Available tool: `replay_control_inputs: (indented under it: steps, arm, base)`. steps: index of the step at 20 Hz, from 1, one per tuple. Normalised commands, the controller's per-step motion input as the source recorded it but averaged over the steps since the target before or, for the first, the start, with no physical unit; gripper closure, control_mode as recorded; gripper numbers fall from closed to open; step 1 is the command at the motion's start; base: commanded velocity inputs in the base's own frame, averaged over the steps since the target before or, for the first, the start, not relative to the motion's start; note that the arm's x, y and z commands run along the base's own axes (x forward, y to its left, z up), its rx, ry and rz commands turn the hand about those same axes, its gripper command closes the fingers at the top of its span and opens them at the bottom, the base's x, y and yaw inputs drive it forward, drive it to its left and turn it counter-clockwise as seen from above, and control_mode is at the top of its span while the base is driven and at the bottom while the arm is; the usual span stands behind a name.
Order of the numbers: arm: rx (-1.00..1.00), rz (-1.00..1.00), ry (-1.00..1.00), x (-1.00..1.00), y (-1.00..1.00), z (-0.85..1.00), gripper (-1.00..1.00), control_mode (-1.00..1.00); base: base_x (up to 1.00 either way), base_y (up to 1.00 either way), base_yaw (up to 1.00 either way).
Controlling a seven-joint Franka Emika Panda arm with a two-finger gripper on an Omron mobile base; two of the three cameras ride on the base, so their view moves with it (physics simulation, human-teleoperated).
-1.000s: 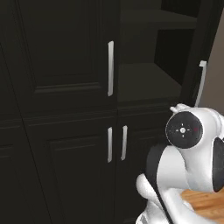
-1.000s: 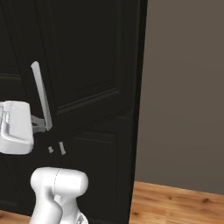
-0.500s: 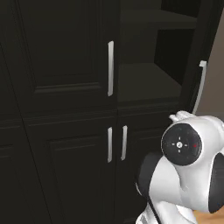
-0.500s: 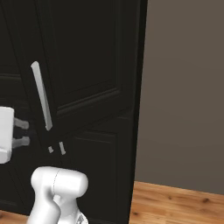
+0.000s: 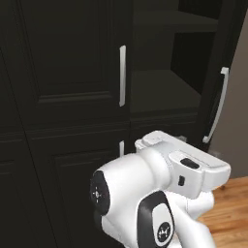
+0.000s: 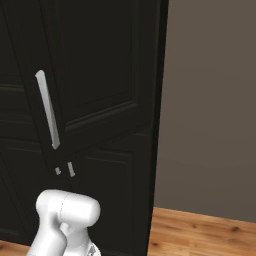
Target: Open the cabinet. Pick the bowls from the counter and place them in the cabinet. Then close the cabinet.
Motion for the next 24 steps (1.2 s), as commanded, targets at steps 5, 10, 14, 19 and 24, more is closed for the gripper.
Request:
replay_control_inputs:
  steps: [5,10,14,19,24]
  arm:
    - [-0.03,-0.05,0.04,0.82,0.06,-0.01,-1.00,-1.00]
    - [-0.01,-0.06,0.14,1.00,0.06,0.00,-1.00,-1.00]
    - [0.00,0.00,0.13,0.93,-0.09,0.00,-1.00,-1.00]
    - [0.00,-0.04,0.03,-0.08,-0.80,-0.03,-1.00,-1.00]
    - [0.00,-0.07,0.00,-1.00,-1.00,-0.18,-1.00,-1.00]
  base:
    - [0.00,0.00,0.00]
    - [0.00,0.00,0.00]
    - [0.00,0.00,0.00]
    - [0.00,0.00,0.00]
    - [0.00,0.00,0.00]
